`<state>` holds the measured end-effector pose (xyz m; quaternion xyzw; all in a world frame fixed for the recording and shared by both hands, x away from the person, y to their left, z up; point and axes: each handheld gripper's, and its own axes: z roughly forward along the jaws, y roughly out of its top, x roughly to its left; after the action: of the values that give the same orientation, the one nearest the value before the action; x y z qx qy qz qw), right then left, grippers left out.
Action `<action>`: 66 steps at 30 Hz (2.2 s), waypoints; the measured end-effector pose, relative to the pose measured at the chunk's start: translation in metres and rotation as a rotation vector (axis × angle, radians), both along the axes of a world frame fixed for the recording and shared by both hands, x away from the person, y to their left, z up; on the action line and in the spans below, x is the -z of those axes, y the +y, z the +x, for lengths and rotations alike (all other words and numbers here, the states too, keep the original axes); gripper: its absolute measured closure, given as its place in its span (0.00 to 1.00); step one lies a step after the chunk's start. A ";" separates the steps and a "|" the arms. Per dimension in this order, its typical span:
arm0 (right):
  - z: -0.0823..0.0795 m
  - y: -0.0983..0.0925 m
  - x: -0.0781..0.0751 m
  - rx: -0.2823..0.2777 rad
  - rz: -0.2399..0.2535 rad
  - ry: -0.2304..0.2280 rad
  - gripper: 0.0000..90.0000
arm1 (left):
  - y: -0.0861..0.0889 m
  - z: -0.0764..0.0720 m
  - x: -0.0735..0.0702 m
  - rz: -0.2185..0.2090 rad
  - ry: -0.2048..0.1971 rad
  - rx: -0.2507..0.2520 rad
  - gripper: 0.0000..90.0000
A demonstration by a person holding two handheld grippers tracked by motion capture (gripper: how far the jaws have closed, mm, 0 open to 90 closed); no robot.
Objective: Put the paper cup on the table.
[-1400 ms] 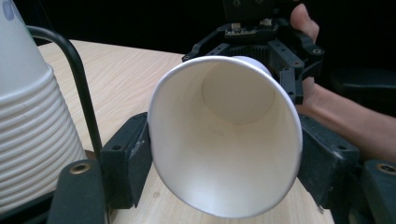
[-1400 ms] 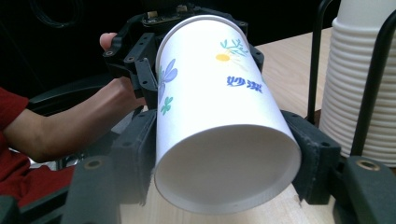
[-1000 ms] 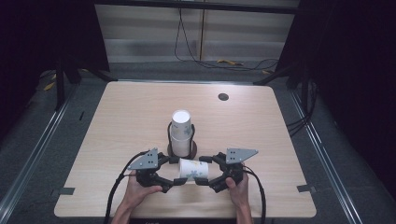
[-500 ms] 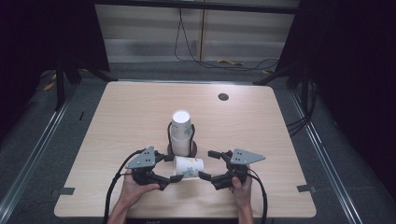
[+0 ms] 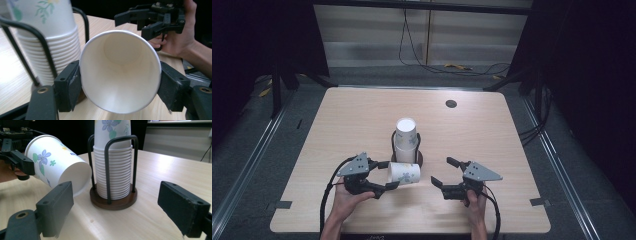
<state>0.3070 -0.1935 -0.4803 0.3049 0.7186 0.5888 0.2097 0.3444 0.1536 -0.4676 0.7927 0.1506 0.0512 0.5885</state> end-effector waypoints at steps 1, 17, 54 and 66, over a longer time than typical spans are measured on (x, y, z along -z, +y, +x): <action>0.000 0.000 0.000 0.011 -0.004 -0.015 0.14 | 0.002 0.000 0.000 0.006 0.000 -0.005 0.31; -0.003 -0.004 0.004 0.207 -0.026 -0.041 0.14 | 0.036 0.007 -0.008 0.043 0.007 -0.089 0.31; -0.017 -0.006 0.023 0.515 0.025 -0.178 0.14 | 0.051 0.033 -0.032 0.338 0.113 -0.231 0.31; -0.020 -0.008 0.025 0.477 0.056 -0.212 0.15 | 0.058 0.052 -0.062 0.445 0.158 -0.265 0.31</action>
<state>0.2867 -0.2018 -0.5053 0.4080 0.5840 0.5708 0.4083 0.3967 0.2120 -0.4059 0.8775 0.2838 0.0977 0.3741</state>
